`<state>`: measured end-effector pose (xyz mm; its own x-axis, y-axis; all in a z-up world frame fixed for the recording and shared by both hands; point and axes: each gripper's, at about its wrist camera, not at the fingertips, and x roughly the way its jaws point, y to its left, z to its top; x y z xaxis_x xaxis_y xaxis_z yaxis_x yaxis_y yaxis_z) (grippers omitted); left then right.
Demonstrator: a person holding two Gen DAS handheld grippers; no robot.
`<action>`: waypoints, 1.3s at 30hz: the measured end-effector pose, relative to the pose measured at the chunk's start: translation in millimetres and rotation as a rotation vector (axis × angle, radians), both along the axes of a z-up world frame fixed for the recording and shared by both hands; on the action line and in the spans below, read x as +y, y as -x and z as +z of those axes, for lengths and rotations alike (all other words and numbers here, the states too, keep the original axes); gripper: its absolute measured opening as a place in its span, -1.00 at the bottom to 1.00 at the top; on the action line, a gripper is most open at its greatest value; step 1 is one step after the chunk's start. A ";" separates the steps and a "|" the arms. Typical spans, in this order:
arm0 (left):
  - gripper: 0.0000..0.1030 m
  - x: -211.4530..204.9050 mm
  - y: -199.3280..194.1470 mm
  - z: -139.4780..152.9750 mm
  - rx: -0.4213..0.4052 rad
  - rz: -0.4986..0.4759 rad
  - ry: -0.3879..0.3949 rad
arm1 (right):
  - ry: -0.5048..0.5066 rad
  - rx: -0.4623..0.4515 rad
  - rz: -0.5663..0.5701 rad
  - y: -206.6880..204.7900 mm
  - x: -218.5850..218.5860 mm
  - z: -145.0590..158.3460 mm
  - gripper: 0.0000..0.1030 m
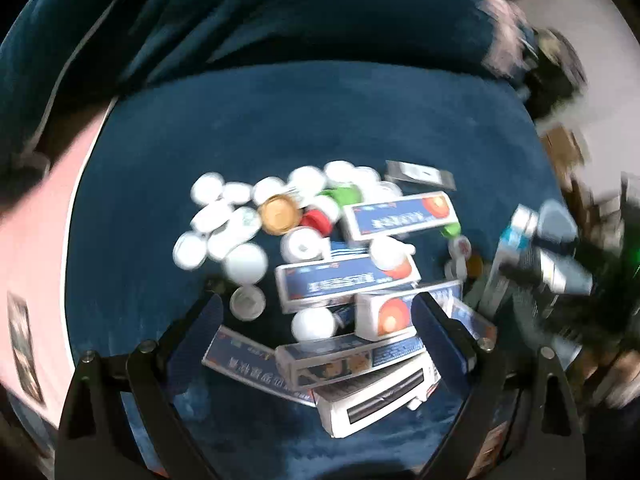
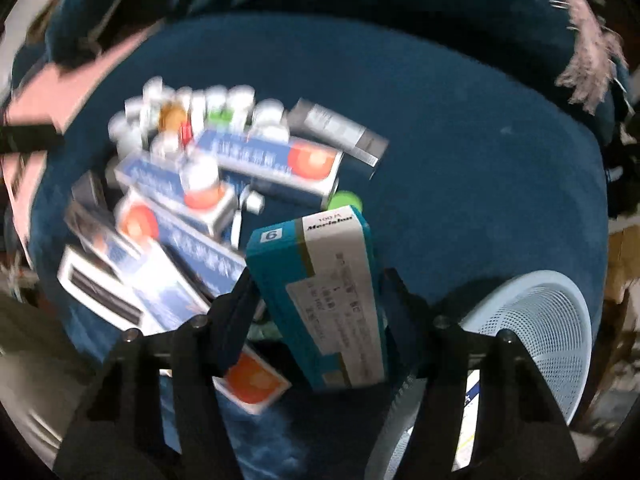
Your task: Organize objects
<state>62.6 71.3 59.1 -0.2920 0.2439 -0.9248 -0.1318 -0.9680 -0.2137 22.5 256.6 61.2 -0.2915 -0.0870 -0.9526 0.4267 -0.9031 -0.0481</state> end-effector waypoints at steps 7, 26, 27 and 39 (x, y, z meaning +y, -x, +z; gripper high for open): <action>0.86 76.4 -35.3 10.8 0.250 -0.441 0.107 | 0.149 0.069 -0.103 -22.3 21.0 27.9 0.19; 0.86 33.6 -1.8 1.1 0.067 -0.103 -0.021 | 0.478 -0.018 -0.252 -81.0 28.7 38.5 0.17; 0.86 22.0 -0.2 2.8 0.067 -0.052 -0.030 | 0.514 -0.064 -0.261 -72.0 18.9 31.9 0.17; 0.86 -35.5 0.7 -3.2 -0.002 0.167 0.027 | 0.624 -0.245 -0.422 3.8 -58.4 -28.7 0.19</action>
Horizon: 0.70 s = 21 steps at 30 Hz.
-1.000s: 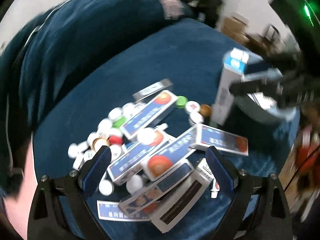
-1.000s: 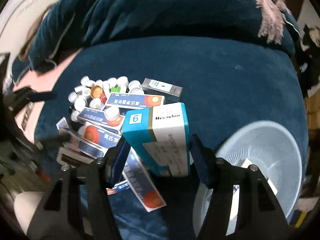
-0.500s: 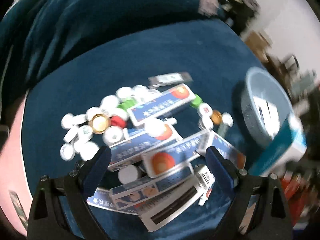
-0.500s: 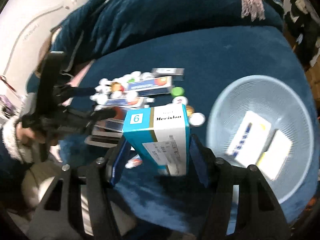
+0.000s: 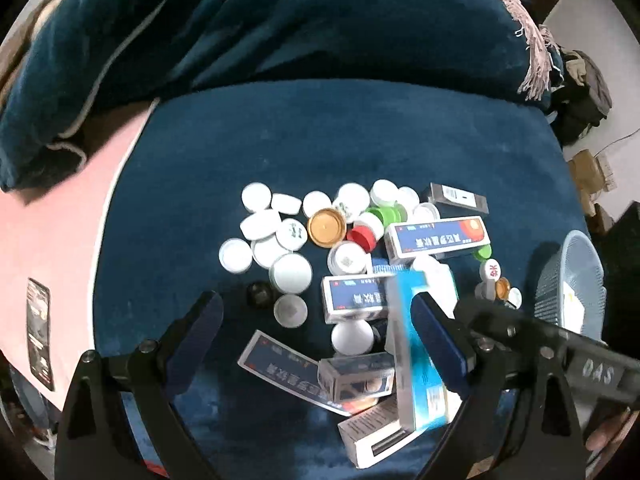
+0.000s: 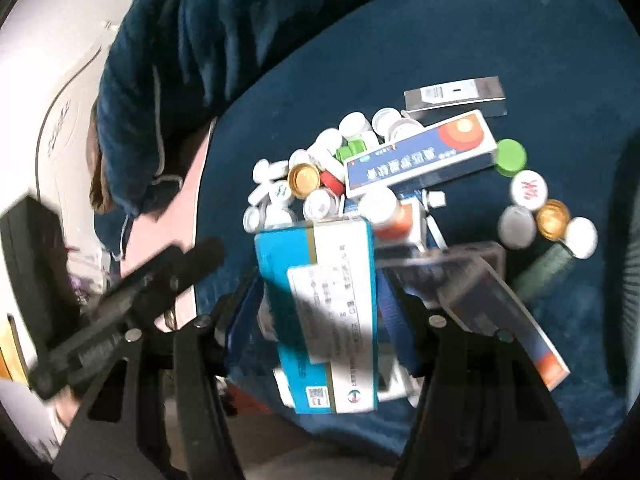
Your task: Organize objects
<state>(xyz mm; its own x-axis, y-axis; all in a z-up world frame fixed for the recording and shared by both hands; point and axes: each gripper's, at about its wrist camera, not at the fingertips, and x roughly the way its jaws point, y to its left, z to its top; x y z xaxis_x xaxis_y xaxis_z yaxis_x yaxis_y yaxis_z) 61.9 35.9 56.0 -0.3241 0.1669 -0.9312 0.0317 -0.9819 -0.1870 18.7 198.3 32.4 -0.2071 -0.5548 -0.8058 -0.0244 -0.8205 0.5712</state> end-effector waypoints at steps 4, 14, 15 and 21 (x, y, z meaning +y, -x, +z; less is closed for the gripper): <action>0.86 0.8 -3.5 -0.3 -0.007 -0.010 0.013 | 0.029 -0.001 -0.006 -1.0 7.4 0.3 0.47; 0.86 30.2 1.4 -15.9 -0.071 -0.061 -0.026 | -0.443 0.099 0.209 -47.7 35.5 -7.9 0.48; 0.86 35.0 3.2 -20.3 -0.089 -0.061 -0.036 | -0.470 0.091 0.234 -51.2 37.0 -14.7 0.48; 0.86 65.8 9.1 -40.8 -0.154 -0.092 -0.034 | -0.578 0.070 0.299 -61.6 35.2 -45.8 0.43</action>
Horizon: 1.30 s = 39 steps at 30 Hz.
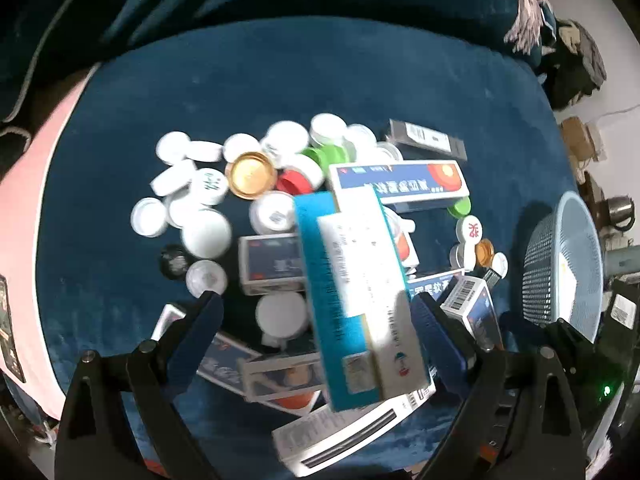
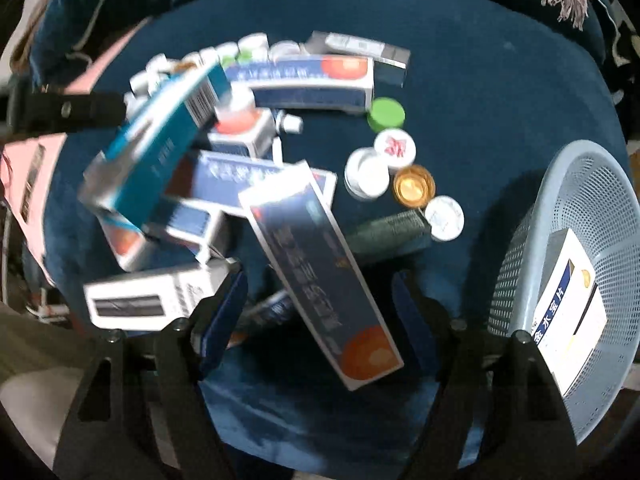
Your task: Organize objects
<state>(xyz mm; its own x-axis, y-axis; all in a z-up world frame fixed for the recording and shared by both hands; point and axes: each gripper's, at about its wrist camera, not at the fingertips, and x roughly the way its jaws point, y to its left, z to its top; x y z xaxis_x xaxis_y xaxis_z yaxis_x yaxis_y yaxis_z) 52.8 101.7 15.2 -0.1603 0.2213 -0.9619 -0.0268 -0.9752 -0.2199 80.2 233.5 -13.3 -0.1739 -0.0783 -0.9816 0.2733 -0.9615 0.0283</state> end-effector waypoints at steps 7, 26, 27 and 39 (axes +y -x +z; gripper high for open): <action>0.86 19.5 6.0 -19.1 -0.057 0.001 0.041 | 0.019 0.034 -0.028 -10.9 15.0 -4.8 -0.20; 0.18 17.4 -6.3 0.1 -0.009 0.014 -0.034 | 0.117 0.126 -0.112 -19.1 23.7 17.0 -0.21; 0.18 19.1 -7.1 3.3 0.001 0.004 -0.043 | 0.137 0.135 -0.127 -20.8 26.8 20.7 -0.21; 0.18 117.1 -37.2 55.7 0.149 -0.348 -0.190 | 0.239 0.292 -0.441 -52.6 104.7 89.3 -0.21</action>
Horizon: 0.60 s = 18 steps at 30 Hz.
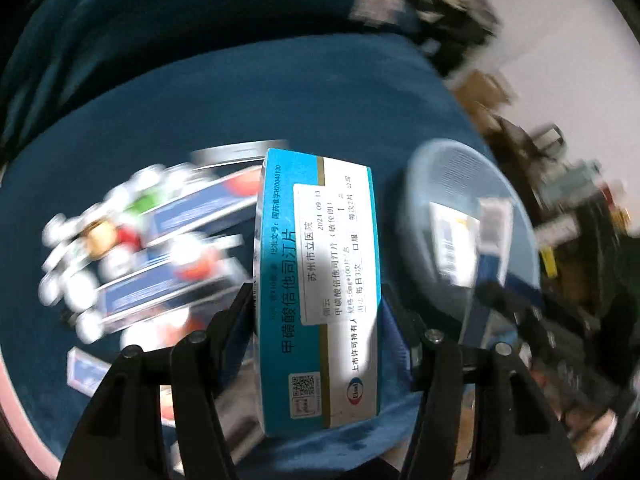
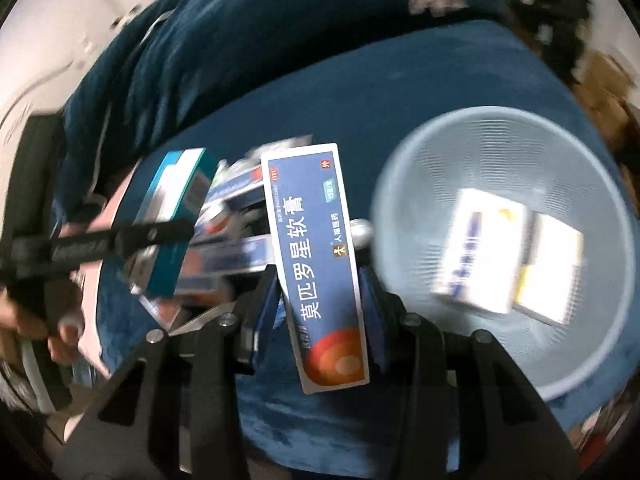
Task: Organize objects
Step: 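Carry both boxes over the basket and open both tools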
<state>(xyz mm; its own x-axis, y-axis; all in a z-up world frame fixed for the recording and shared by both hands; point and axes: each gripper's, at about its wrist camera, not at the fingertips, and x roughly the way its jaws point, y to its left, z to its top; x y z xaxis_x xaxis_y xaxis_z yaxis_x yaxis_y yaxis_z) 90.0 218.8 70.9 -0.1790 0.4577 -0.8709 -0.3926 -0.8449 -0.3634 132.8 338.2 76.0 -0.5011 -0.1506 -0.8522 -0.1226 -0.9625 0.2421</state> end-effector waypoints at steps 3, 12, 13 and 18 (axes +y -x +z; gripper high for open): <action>0.18 50.4 -9.5 7.0 0.007 -0.112 -0.037 | 0.004 -0.006 -0.132 -5.1 44.1 9.7 -0.22; 0.55 162.2 -7.1 9.7 0.011 -0.223 -0.110 | 0.015 -0.023 -0.407 -17.5 131.2 19.6 -0.19; 0.71 165.0 -5.8 7.0 0.012 -0.221 -0.097 | 0.007 -0.034 -0.420 -15.8 135.5 16.2 -0.19; 0.95 157.8 -3.6 1.7 -0.003 -0.203 -0.046 | 0.044 -0.076 -0.448 -22.1 148.6 5.6 0.40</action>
